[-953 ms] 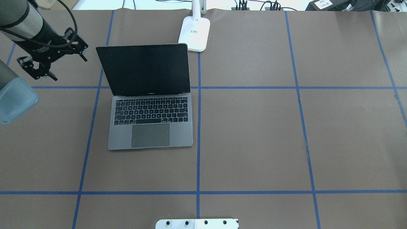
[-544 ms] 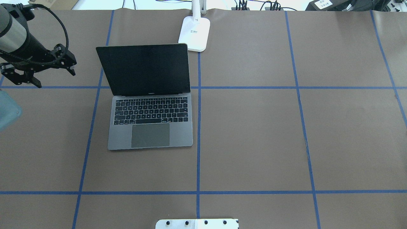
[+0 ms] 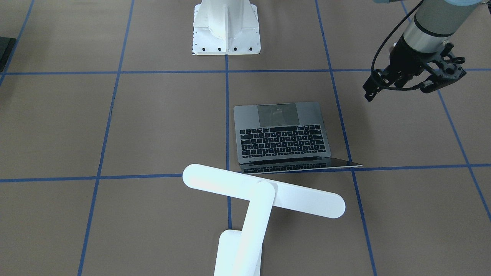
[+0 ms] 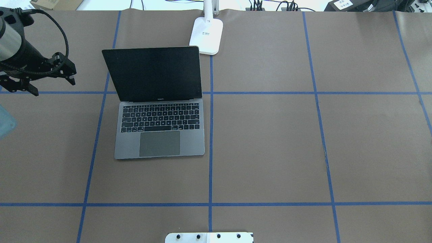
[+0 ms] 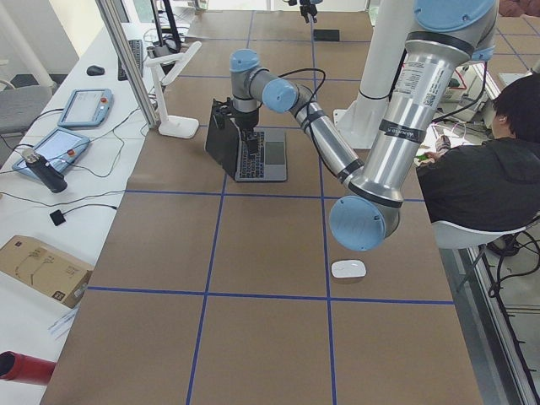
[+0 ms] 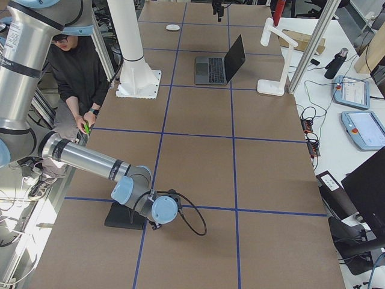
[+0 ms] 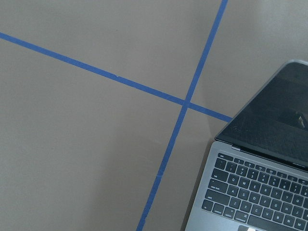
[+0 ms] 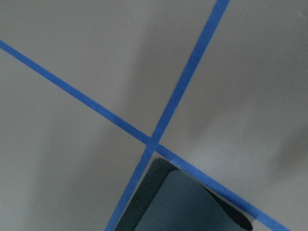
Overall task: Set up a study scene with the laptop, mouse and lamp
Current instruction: 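Bring the black mouse pad in with the right gripper toward the laptop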
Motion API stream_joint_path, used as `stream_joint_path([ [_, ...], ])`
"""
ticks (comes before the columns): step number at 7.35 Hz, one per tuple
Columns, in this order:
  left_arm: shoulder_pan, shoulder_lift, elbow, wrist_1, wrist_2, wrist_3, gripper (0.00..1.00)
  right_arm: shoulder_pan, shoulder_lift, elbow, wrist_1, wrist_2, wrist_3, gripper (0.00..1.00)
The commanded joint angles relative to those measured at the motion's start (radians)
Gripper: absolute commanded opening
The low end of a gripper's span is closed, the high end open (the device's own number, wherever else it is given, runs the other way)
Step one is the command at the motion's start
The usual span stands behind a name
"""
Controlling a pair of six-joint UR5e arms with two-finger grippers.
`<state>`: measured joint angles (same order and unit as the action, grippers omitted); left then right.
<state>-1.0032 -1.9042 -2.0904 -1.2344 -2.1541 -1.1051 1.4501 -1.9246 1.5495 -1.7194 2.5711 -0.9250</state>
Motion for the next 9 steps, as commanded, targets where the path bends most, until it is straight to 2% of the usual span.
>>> stream_joint_path([
  [1, 0.000, -0.001, -0.002, 0.000, 0.003, 0.001, 1.00, -0.034, 0.065, -0.087, 0.000, 0.020, -0.055, 0.99],
  [4, -0.002, -0.001, -0.020, 0.001, 0.007, -0.001, 1.00, -0.098, 0.056, -0.121, 0.000, 0.081, -0.055, 0.99],
  [9, 0.000, -0.003, -0.033, 0.001, 0.007, -0.015, 1.00, -0.108, -0.002, -0.146, -0.002, 0.087, -0.101, 0.99],
])
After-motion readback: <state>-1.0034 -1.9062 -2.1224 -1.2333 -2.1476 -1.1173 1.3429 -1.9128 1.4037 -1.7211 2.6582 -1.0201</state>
